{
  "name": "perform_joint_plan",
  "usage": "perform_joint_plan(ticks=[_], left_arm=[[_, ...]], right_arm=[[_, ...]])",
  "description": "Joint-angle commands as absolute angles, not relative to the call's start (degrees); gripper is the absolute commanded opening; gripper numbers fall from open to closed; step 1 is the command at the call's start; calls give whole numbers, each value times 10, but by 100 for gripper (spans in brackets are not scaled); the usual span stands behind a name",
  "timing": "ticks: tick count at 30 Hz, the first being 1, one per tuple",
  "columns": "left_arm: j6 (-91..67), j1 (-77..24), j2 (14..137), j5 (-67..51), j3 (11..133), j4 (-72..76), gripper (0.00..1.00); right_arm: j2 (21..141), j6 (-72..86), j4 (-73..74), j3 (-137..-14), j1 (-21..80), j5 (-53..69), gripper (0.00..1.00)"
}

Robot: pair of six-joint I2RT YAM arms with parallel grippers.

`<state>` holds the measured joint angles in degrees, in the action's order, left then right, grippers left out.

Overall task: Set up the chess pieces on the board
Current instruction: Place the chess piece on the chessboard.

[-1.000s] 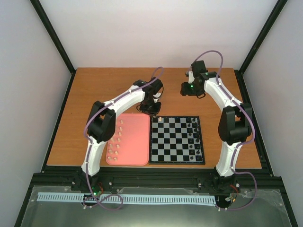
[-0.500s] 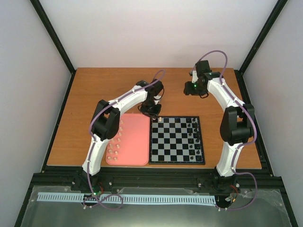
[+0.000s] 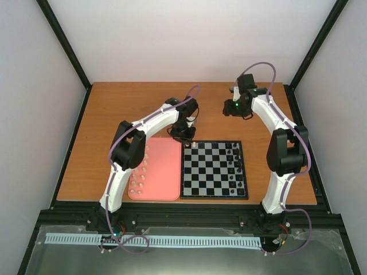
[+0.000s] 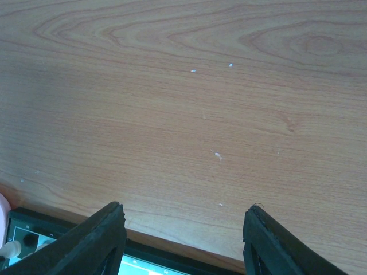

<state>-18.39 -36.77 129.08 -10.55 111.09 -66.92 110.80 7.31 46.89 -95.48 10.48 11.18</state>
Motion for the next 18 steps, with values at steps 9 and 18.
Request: perform_joint_plan(ticks=[9,18], left_arm=[[-185,-370,1310,-109,1133,-668,12],[-186,-370,1310,-114,1132,-661,30]], right_arm=[[1083,71,460,-939,98,116,57],[1079,69,460,-937,98,114,60]])
